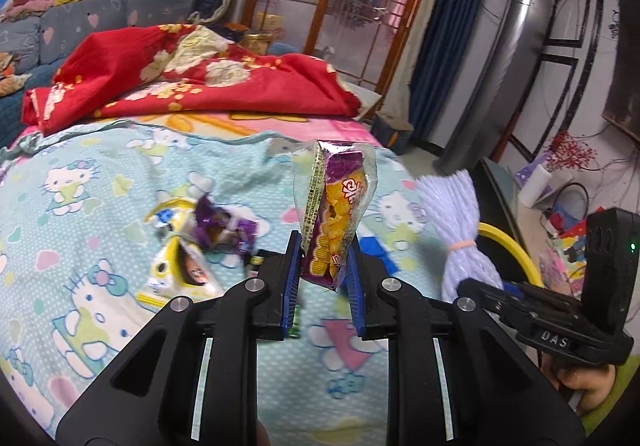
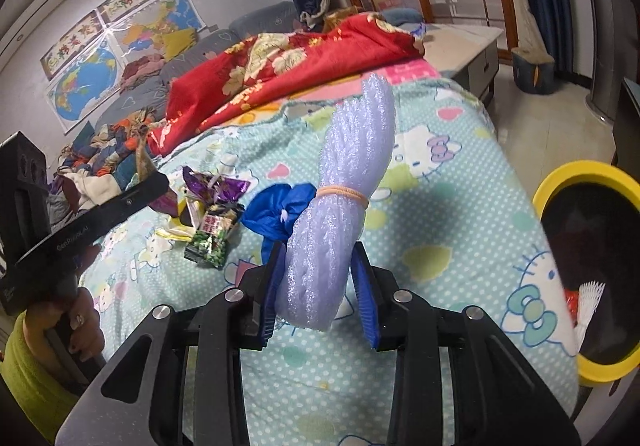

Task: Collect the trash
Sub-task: 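Carry the snack packet and foam net to the yellow bin and release both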

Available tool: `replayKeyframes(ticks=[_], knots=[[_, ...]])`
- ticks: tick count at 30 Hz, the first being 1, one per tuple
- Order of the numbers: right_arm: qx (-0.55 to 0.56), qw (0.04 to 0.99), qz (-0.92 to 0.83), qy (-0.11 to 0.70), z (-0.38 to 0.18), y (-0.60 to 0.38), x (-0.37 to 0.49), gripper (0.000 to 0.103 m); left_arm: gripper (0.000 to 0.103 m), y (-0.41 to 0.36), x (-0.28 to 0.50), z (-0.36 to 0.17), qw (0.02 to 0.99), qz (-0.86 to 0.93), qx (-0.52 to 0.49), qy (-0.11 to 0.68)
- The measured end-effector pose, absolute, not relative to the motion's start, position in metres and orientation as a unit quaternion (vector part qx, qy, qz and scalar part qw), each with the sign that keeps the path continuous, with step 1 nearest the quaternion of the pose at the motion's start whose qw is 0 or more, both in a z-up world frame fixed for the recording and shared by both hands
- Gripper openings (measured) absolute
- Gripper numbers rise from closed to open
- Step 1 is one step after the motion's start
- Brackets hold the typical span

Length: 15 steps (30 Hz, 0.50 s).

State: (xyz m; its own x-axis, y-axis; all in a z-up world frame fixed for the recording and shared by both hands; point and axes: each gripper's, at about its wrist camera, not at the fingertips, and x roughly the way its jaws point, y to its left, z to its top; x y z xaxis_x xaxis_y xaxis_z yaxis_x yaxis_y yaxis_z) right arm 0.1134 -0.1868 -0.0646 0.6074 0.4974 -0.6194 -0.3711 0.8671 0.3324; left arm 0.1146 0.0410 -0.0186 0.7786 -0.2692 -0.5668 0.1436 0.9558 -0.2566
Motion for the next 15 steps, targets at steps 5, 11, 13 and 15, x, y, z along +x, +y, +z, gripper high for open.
replayKeyframes(ticks=[5,11,13,15], knots=[[0.082,0.902,0.238,0.351,-0.051,-0.196,0.11,0.032,0.015,0.026,0.11,-0.014,0.936,-0.131,-0.096,0.313],[0.086,0.912,0.224,0.333,-0.041,-0.213,0.11,0.032,0.015,0.008,0.107,-0.011,0.933,-0.154,-0.09,0.313],[0.089,0.914,0.219,0.33,-0.039,-0.219,0.11,0.032,0.015,0.005,0.108,-0.011,0.933,-0.158,-0.088,0.313],[0.092,0.916,0.213,0.327,-0.037,-0.225,0.11,0.032,0.015,0.001,0.107,-0.01,0.932,-0.163,-0.087,0.313]])
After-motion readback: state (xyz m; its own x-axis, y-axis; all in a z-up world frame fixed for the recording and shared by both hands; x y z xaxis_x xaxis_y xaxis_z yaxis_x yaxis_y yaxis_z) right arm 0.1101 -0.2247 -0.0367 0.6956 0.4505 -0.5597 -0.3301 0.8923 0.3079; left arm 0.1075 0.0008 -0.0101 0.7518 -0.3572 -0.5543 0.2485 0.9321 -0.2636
